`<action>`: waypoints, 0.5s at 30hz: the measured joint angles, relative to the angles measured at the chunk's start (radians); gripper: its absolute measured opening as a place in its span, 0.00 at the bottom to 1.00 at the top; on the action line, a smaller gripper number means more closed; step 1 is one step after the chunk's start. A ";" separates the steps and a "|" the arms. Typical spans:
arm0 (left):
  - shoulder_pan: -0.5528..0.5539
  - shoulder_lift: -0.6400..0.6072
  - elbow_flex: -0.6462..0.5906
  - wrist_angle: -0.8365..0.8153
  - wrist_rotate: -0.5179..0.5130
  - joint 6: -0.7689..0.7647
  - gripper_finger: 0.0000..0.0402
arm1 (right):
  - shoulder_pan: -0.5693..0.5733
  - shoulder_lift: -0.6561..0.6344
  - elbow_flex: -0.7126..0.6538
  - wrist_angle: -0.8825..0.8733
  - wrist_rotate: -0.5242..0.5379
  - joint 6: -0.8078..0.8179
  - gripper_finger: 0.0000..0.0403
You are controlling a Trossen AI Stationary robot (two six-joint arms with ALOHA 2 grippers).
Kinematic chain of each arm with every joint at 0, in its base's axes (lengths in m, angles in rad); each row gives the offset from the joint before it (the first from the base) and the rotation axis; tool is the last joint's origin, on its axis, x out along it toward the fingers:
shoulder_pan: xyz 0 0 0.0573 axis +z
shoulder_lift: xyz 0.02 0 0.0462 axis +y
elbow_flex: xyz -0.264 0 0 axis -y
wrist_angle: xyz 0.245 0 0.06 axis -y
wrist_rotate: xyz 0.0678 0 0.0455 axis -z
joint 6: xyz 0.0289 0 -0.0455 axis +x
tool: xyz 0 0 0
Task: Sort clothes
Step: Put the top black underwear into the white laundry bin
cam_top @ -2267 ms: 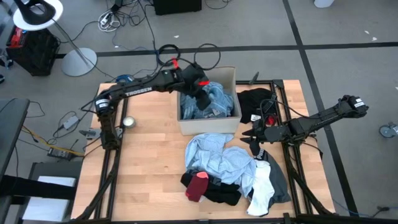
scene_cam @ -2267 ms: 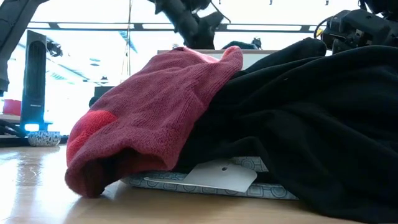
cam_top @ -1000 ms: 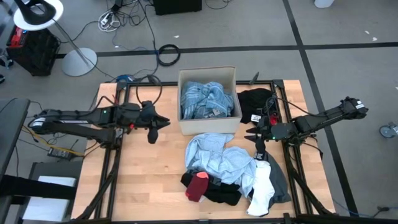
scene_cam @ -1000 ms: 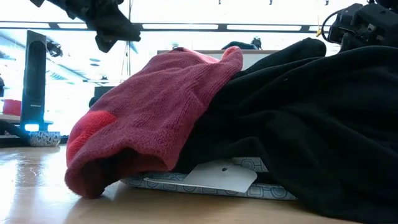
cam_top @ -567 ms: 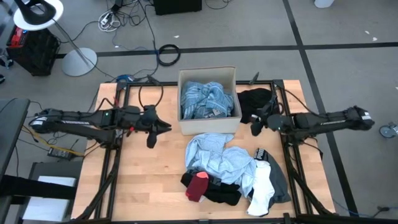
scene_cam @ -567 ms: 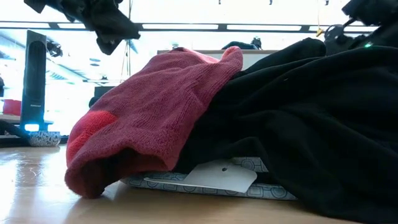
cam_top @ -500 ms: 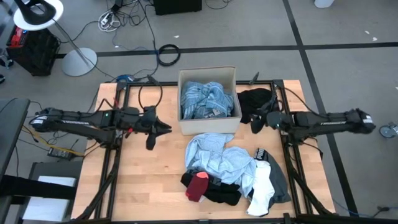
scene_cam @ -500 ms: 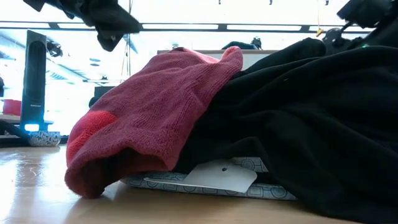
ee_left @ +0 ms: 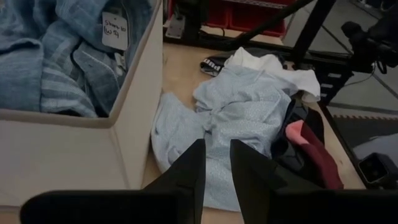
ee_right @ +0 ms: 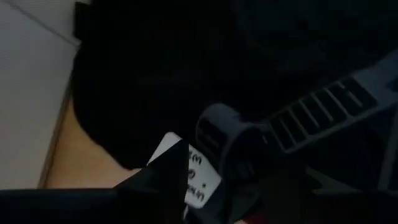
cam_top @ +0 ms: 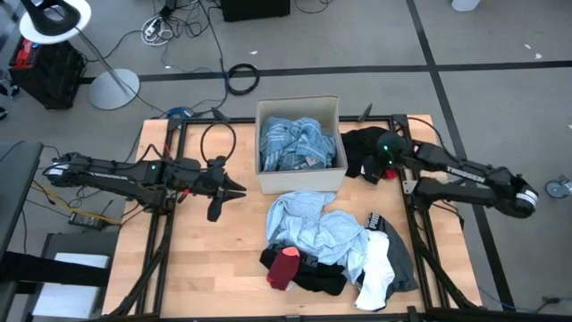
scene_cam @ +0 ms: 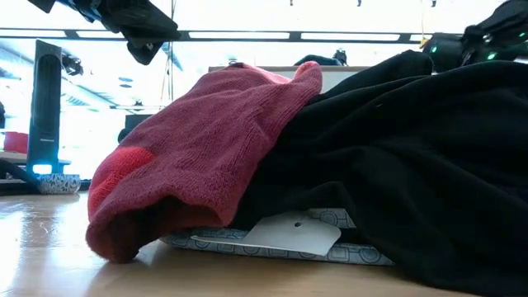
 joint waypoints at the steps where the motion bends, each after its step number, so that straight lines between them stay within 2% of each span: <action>1: 0.000 0.000 0.000 -0.004 0.000 0.000 0.20 | -0.020 0.026 0.000 0.017 -0.013 -0.015 0.43; 6: 0.000 0.000 0.000 -0.014 0.000 0.023 0.20 | -0.062 0.157 0.000 0.121 -0.071 -0.112 0.42; 8: 0.000 0.000 0.000 -0.019 0.000 0.047 0.20 | -0.065 0.200 0.000 0.142 -0.092 -0.112 0.33; 11: 0.000 0.000 0.000 -0.026 0.000 0.050 0.20 | -0.056 0.230 0.005 0.165 -0.092 -0.131 0.09; 12: 0.000 0.000 0.000 -0.032 0.000 0.053 0.20 | -0.050 0.230 0.019 0.145 -0.086 -0.140 0.05; 15: 0.000 0.001 0.000 -0.044 -0.001 0.075 0.20 | -0.037 0.208 0.115 0.028 -0.043 -0.130 0.02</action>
